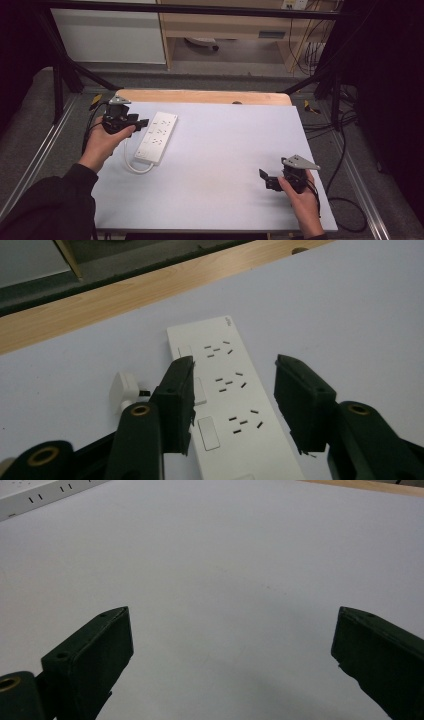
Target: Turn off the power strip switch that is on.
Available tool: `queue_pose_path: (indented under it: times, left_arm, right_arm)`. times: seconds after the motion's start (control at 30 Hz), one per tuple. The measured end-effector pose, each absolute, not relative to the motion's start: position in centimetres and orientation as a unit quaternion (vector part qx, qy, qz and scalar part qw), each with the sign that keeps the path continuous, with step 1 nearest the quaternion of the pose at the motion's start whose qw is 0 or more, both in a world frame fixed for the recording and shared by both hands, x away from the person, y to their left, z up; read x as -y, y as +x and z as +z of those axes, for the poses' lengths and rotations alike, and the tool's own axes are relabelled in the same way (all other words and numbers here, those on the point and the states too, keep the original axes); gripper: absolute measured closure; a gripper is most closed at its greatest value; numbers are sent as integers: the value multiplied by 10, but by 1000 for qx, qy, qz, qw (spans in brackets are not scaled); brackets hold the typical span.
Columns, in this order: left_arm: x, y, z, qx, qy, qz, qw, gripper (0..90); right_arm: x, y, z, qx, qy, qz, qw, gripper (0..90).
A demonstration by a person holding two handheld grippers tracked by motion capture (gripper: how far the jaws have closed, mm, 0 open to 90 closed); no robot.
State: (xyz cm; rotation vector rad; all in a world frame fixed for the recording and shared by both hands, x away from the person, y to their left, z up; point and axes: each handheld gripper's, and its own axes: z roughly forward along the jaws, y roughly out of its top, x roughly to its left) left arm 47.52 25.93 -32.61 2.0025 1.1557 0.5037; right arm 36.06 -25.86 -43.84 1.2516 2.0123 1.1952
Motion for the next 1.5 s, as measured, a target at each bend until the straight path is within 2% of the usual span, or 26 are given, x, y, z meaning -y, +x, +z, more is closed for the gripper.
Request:
queue_pose_path:
  times: [0.13,0.17,0.2,0.23,0.3,0.33,0.57,0.77,1.5]
  left_arm:
    - [-259,477,-326,-455,781,199,379,590]
    - [-259,478,-327,-455,781,198,378,639]
    - [-259,478,-327,-455,782,198,378,639]
    - [-259,478,-327,-456,781,197,378,689]
    - [-258,479,-328,-456,780,196,380,710]
    - [-258,480,-328,-456,781,195,380,754]
    - [-258,485,-332,-455,783,187,380,874]
    - [-258,488,-335,-459,783,182,379,898]
    - [-255,495,-354,-464,798,178,341,900]
  right_arm:
    - [259,360,-438,-736,457,438,241,37]
    - [259,361,-438,-736,456,438,242,37]
    - [259,361,-438,-736,456,438,242,37]
    - [259,361,-438,-736,456,439,242,37]
    - [259,361,-438,-736,456,439,242,37]
    - [259,361,-438,-736,456,439,242,37]
    - [259,361,-438,-736,455,440,243,37]
    - [259,361,-438,-735,456,441,241,37]
    - [260,360,-437,-734,454,442,243,37]
